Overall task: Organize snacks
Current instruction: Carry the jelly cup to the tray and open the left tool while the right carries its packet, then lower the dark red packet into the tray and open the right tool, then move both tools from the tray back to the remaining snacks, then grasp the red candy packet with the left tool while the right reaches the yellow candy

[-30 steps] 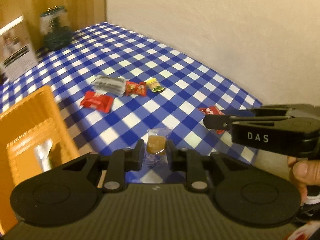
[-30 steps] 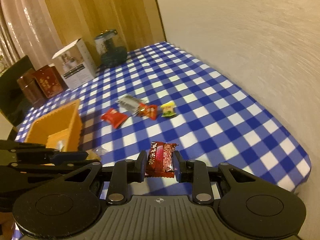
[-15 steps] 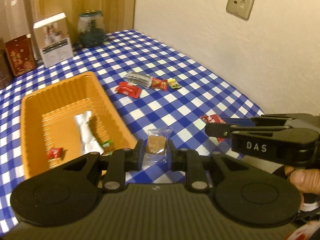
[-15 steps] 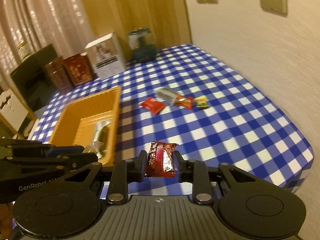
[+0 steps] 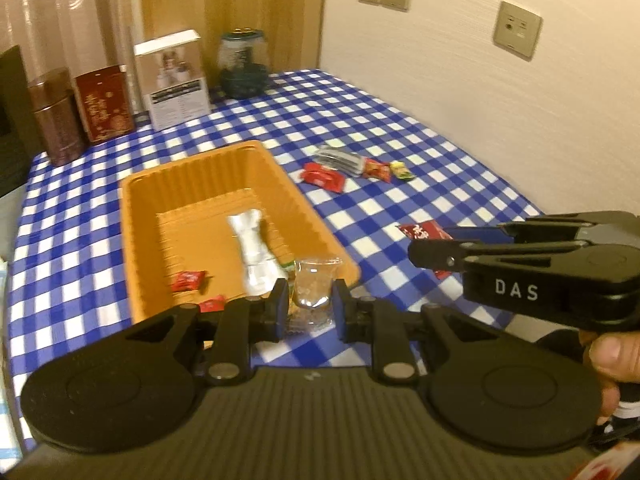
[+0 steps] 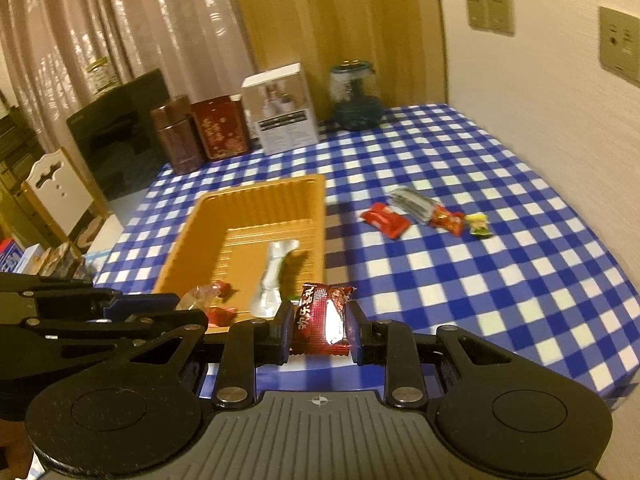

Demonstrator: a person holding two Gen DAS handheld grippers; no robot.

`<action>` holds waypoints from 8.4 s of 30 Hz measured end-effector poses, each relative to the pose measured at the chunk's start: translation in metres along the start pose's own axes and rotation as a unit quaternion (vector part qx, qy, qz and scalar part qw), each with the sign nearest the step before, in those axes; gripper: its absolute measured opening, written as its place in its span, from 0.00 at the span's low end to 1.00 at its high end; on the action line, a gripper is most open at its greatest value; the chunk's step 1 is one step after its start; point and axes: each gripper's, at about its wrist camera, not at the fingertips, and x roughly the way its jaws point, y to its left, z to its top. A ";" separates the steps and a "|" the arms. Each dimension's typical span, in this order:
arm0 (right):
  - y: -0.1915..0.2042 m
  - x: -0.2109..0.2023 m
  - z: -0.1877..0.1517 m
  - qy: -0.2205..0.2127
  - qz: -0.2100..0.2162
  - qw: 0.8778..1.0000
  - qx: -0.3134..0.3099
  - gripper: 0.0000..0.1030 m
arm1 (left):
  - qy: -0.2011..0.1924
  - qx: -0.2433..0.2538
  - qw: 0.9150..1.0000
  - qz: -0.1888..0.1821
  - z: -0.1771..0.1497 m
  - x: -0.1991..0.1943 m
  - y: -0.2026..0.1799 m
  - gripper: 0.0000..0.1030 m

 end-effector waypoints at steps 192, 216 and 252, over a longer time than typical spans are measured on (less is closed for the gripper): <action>-0.206 0.110 0.068 -0.016 -0.105 0.992 0.062 0.59 | 0.034 0.187 0.980 -0.063 0.144 0.213 -0.037 0.73; -0.230 0.149 0.067 0.015 -0.103 0.992 0.076 0.59 | 0.165 0.265 0.949 -0.049 0.152 0.328 -0.052 0.57; -0.220 0.198 0.069 0.038 -0.089 0.995 0.023 0.24 | 0.087 0.199 0.974 -0.066 0.153 0.277 -0.044 0.39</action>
